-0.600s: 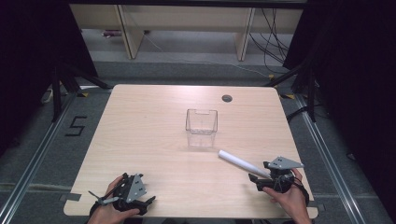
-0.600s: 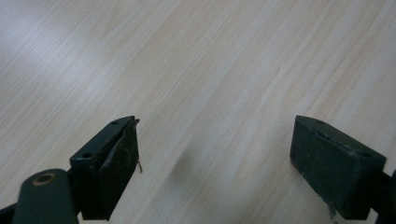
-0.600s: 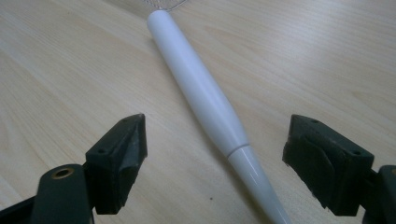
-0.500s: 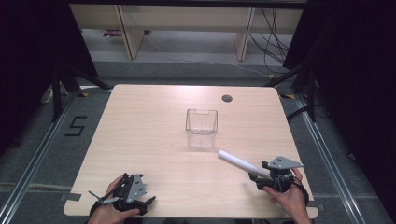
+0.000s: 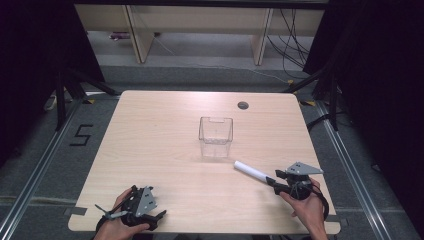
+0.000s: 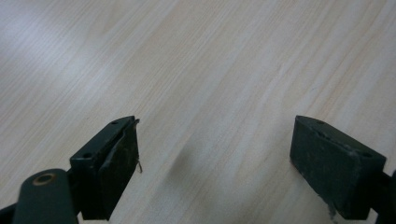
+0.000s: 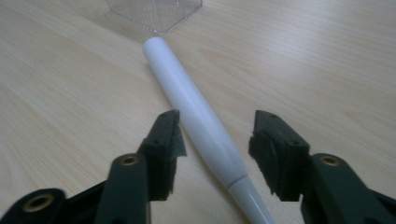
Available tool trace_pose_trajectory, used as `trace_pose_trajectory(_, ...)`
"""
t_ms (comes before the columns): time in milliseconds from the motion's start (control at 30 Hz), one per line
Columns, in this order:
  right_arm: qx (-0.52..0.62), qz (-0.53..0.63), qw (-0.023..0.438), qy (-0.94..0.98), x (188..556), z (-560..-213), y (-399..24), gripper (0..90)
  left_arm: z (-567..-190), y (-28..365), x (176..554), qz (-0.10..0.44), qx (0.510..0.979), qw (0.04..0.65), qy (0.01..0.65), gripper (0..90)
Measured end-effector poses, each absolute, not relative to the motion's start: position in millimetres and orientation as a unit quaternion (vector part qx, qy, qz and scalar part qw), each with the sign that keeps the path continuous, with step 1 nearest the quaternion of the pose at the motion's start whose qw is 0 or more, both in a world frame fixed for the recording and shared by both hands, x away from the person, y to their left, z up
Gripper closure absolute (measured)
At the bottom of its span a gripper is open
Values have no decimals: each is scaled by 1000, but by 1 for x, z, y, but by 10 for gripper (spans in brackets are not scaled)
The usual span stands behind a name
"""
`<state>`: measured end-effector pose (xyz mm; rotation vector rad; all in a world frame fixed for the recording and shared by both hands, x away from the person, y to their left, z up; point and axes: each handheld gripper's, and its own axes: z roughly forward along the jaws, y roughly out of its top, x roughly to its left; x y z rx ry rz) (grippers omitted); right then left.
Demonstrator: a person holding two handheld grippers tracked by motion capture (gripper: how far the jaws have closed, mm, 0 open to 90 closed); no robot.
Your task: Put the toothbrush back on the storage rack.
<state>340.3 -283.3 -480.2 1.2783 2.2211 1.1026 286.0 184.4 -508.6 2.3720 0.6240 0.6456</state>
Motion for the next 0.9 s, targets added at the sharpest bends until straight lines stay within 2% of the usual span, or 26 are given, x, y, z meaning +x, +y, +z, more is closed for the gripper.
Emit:
trace_pose_trajectory(67, 431, 395, 181, 791, 345, -480, -283, 588, -509, 184, 286, 243, 894, 295, 234, 150)
trace_pose_trajectory(100, 438, 390, 179, 790, 346, -478, -282, 642, -508, 185, 286, 237, 896, 294, 232, 150)
trace_pose_trajectory(167, 428, 387, 189, 795, 350, -477, -279, 677, -509, 185, 286, 240, 894, 298, 235, 150)
trace_pose_trajectory(233, 441, 385, 176, 792, 350, -476, -272, 719, -509, 184, 286, 240, 893, 300, 234, 150)
trace_pose_trajectory(300, 422, 388, 190, 797, 355, -475, -268, 757, -509, 184, 286, 242, 893, 298, 234, 150)
trace_pose_trajectory(367, 420, 387, 180, 801, 359, -473, -261, 807, -508, 185, 286, 240, 893, 299, 234, 150)
trace_pose_trajectory(567, 387, 369, 190, 823, 371, -473, -249, 900, -509, 185, 287, 239, 893, 302, 235, 150)
trace_pose_trajectory(800, 367, 347, 203, 839, 382, -476, -235, 900, -508, 185, 286, 240, 894, 298, 233, 150)
trace_pose_trajectory(900, 384, 343, 190, 836, 387, -477, -231, 900, -508, 185, 286, 240, 894, 298, 233, 150)
